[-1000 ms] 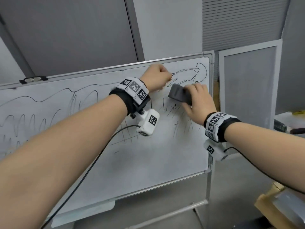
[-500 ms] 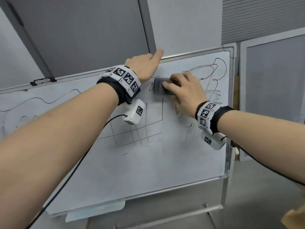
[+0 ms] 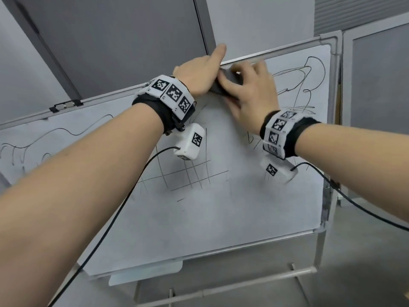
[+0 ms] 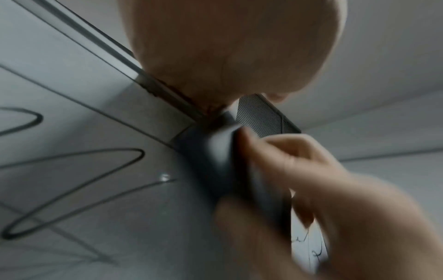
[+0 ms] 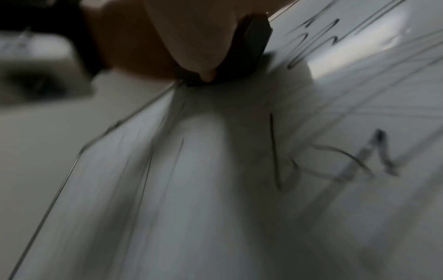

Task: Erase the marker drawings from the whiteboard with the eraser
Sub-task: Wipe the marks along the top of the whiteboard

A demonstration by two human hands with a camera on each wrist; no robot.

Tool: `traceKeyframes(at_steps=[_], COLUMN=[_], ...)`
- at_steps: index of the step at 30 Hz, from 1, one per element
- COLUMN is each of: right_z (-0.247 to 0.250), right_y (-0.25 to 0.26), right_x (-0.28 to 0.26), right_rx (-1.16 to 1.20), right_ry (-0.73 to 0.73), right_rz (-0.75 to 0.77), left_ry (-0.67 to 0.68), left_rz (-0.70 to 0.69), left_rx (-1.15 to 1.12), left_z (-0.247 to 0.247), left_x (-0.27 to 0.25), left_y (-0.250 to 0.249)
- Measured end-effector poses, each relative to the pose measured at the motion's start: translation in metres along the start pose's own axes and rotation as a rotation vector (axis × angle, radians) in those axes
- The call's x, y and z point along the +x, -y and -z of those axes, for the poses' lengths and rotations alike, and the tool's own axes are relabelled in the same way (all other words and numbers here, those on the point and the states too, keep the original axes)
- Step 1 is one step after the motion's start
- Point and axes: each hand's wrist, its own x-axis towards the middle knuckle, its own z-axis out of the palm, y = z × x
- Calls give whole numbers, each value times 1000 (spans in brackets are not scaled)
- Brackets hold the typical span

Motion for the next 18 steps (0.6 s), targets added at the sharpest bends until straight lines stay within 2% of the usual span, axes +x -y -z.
traceKeyframes(at_steps=[2,5,6,8,10,12,15,18], right_z=[-14,-36,-40,-44,-46,-42,-27,-29], right_y=[9,33,42,53,53,47,43,56], right_x=[-27,-99,-121,-142,-123,-78,-7,10], right_rx=[10,50,48,47,58,105,134,114], right_ry=[69,395,493,569,503,354,122,81], right_rz=[215,561,635,692,655,467,178,154], left_ry=[-7,15,25,39,52,27,-131,-144], left_rz=[-42,-54,-55,-72,-85,-84,71,219], left_rx=[20,55,64,56,24,57,96,154], left_z=[1,3,4,6,9,15,31,40], left_x=[-3,-4,-5,-8,-9,-10,-21,-36], left_y=[3,7,6,7,16,34,69,97])
